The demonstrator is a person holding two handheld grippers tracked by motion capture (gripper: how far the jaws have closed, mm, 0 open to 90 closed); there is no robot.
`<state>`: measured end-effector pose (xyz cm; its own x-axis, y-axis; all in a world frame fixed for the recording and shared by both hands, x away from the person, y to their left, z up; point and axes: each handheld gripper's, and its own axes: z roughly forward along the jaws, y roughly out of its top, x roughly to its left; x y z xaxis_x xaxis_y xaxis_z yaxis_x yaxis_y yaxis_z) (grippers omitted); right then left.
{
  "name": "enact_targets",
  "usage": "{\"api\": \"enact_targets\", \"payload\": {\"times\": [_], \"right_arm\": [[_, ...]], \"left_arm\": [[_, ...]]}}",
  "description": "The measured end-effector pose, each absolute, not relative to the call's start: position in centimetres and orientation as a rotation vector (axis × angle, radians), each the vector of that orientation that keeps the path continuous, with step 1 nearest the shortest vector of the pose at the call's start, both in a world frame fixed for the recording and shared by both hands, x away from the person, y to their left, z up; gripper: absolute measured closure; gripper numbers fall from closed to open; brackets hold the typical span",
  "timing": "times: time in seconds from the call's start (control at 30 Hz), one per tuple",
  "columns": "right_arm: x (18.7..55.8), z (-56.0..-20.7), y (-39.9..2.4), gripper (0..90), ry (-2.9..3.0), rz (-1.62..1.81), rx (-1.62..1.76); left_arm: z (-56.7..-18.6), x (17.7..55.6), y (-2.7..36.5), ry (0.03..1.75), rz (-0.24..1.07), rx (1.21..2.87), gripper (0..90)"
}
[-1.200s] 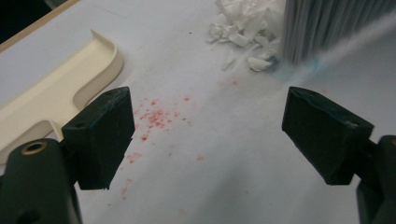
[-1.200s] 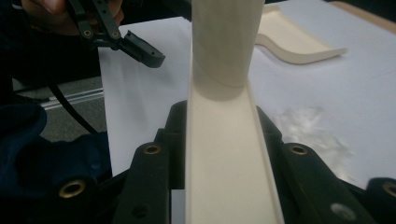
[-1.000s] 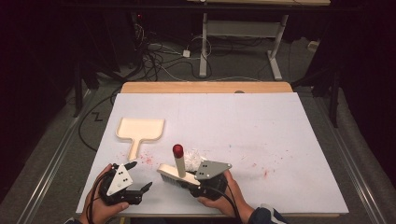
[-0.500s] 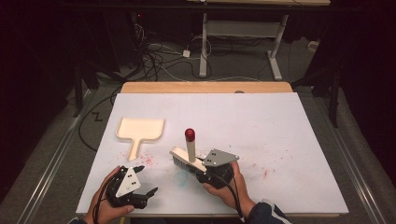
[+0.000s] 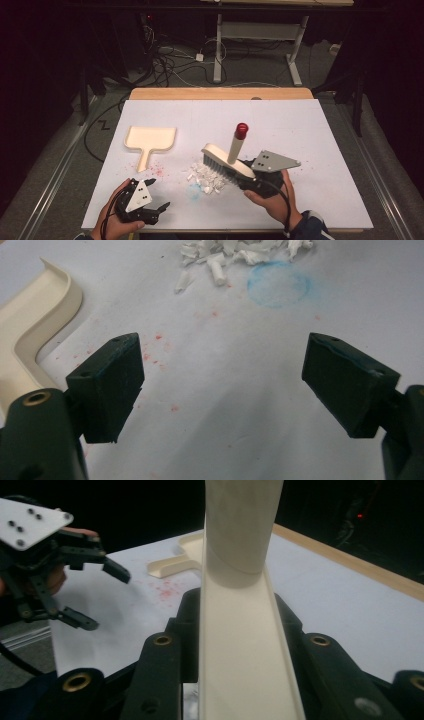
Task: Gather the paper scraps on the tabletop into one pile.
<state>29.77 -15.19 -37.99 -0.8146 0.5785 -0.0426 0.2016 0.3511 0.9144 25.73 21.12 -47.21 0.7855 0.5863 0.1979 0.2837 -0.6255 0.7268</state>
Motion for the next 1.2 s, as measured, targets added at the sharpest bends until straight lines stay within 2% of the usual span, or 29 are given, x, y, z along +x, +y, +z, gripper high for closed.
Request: {"api": "enact_targets", "payload": {"times": [0.57, 0.93, 1.2], "right_arm": [[28.9, -39.1, -25.6, 67.7, 2.33, 1.254, 0.777], [28.5, -40.2, -28.3, 67.7, 2.607, 1.18, 0.751], [31.7, -41.1, -28.6, 67.6, 2.721, 1.102, 0.825]], "left_arm": [[-47.4, 25.8, 20.6, 0.641, 0.576, 2.298, 16.0], [-47.5, 25.9, 20.5, 0.638, 0.575, 2.308, 16.0], [-47.6, 26.1, 20.2, 0.633, 0.56, 2.317, 16.0]]}}
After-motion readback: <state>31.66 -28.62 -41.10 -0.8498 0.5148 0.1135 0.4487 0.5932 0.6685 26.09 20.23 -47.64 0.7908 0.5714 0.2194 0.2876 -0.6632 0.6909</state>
